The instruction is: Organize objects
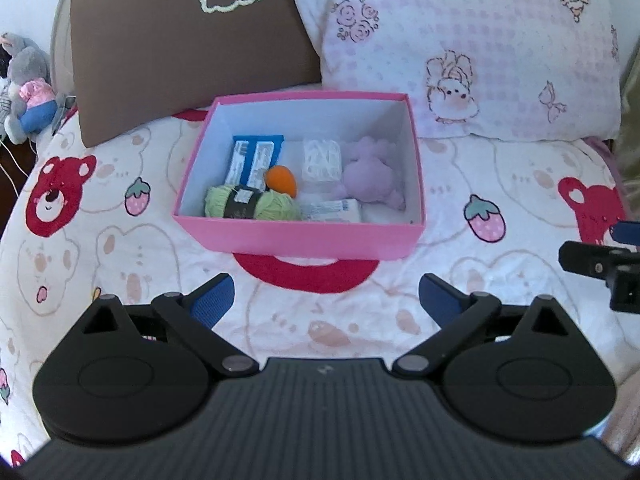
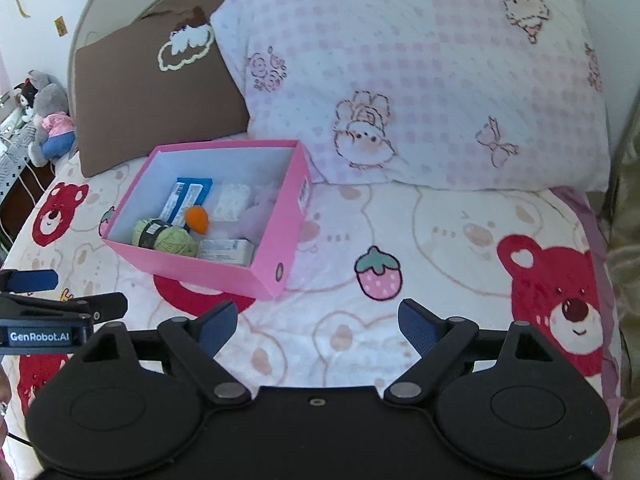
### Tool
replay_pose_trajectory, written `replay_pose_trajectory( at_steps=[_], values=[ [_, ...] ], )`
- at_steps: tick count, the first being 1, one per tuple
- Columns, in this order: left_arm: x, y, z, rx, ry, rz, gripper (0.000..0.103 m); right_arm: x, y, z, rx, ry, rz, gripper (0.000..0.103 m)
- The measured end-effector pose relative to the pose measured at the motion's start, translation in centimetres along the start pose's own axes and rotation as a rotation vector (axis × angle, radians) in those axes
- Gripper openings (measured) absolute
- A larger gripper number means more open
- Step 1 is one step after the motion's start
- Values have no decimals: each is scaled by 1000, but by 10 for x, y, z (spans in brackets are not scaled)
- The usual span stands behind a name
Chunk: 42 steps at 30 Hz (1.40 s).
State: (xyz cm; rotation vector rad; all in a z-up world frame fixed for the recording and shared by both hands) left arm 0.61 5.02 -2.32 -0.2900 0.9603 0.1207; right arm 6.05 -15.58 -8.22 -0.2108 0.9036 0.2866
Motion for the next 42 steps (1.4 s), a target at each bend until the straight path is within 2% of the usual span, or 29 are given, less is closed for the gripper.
replay_pose_trajectory(
  at_steps=[9,18,42],
  values=[
    [5,-16,-8,-7,37,-55,100,-2,-6,-9,4,36,-23,90],
    [16,-21,-10,-14,79,-71,100,4,-15,-11,15,49,-124,90],
    [25,-23,-17,-31,128,-71,100,-2,-19,-13,48,77,-94,90]
  ],
)
Point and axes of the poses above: each gripper's, at about its wrist camera, not at the fingertips, and x roughly the way its jaws point, y to its left, z to its top, the point moved 8 cm from there along x, roughly the way its jaws point, and after that the axes turned 15 degrees about -z, right-handed, at the moved point
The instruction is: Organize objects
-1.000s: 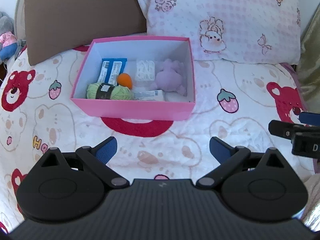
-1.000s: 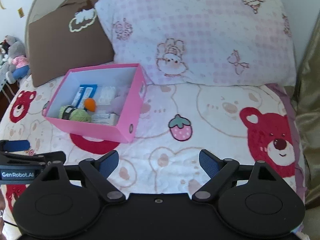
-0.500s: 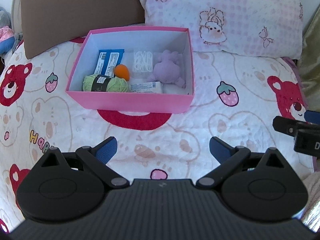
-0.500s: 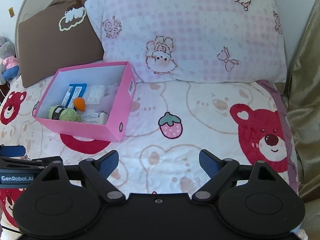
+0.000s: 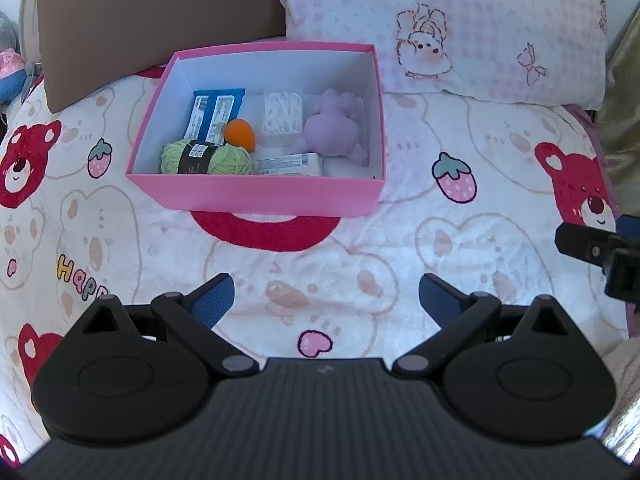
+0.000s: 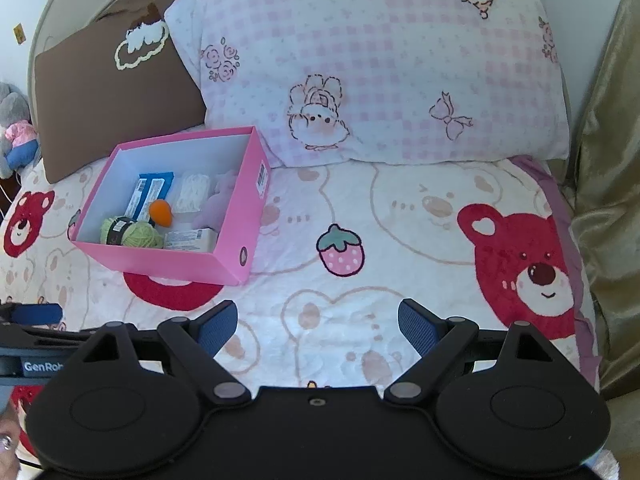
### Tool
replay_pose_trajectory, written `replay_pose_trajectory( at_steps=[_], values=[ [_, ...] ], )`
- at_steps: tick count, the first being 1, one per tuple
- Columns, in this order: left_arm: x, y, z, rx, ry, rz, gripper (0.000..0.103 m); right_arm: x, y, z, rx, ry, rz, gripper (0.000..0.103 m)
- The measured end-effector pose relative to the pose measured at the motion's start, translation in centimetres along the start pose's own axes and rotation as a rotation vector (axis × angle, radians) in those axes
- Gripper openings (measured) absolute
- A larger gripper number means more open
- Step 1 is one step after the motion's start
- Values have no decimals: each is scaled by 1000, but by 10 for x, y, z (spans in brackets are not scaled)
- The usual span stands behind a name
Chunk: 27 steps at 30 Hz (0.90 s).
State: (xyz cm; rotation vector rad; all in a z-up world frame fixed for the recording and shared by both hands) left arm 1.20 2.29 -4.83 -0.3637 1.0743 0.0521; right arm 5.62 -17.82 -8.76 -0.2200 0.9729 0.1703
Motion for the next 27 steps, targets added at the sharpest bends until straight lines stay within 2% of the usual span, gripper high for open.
replay_pose_trajectory(
  at_steps=[27],
  values=[
    [-3,-2,0,20,1,4,100,1,-10,-5,4,10,2,90]
  ],
)
Point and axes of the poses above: each gripper's, at about its wrist camera, not at the fingertips, and x roughly the way its jaws point, y to its left, z to its top, the point moved 8 cm from there along x, roughly the way its jaws point, and after that the axes turned 15 degrees about -z, right-handed, at the moved point
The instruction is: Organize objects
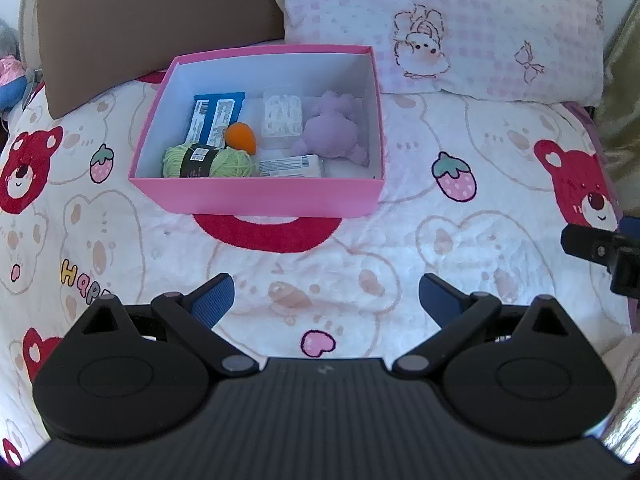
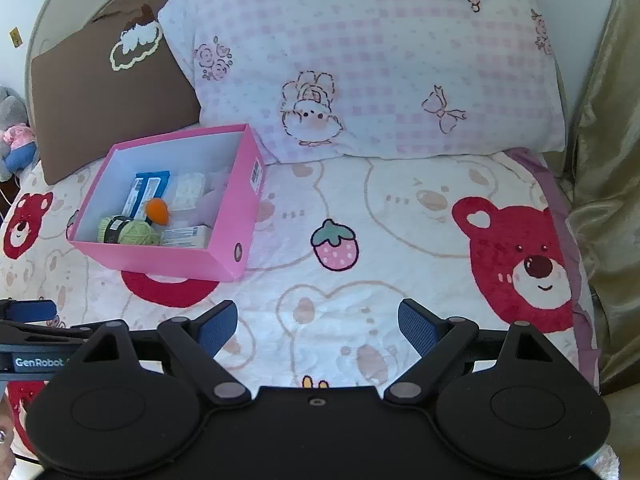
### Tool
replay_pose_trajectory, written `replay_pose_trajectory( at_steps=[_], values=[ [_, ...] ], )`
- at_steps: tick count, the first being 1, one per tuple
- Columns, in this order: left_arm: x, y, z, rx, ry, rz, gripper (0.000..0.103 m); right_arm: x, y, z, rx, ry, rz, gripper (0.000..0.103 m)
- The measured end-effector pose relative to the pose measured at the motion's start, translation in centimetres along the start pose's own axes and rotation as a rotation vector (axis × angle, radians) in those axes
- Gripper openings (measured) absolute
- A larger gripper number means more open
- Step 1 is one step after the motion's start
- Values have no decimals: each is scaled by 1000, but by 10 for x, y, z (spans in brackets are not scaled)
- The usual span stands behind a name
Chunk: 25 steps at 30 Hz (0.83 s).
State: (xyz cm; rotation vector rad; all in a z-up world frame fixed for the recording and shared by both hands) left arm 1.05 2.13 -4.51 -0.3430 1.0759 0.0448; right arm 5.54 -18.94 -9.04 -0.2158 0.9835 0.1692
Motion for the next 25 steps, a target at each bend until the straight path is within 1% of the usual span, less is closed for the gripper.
replay_pose_trajectory(
  at_steps=[6,13,20,25],
  values=[
    [0,-1,-1,2,0,6,100,-3,3,0,-13,-11,-6,90],
    [-2,2,0,0,1,7,100,-5,7,-4,-24,-10,12,90],
    [2,3,-1,-7,15,-17,100,-3,7,-5,-16,-7,5,90],
    [2,4,-1,-8,15,-12,100,-5,8,-5,-20,-17,6,90]
  ],
)
Point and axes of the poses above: each gripper's, at about its wrist camera, not at the fingertips, and x roughly the way its jaws point, y to its left, z to its top, the point moved 8 cm from there along x, roughly the way its jaws point, and after that the axes turned 15 degrees about -z, right-handed, at the moved point
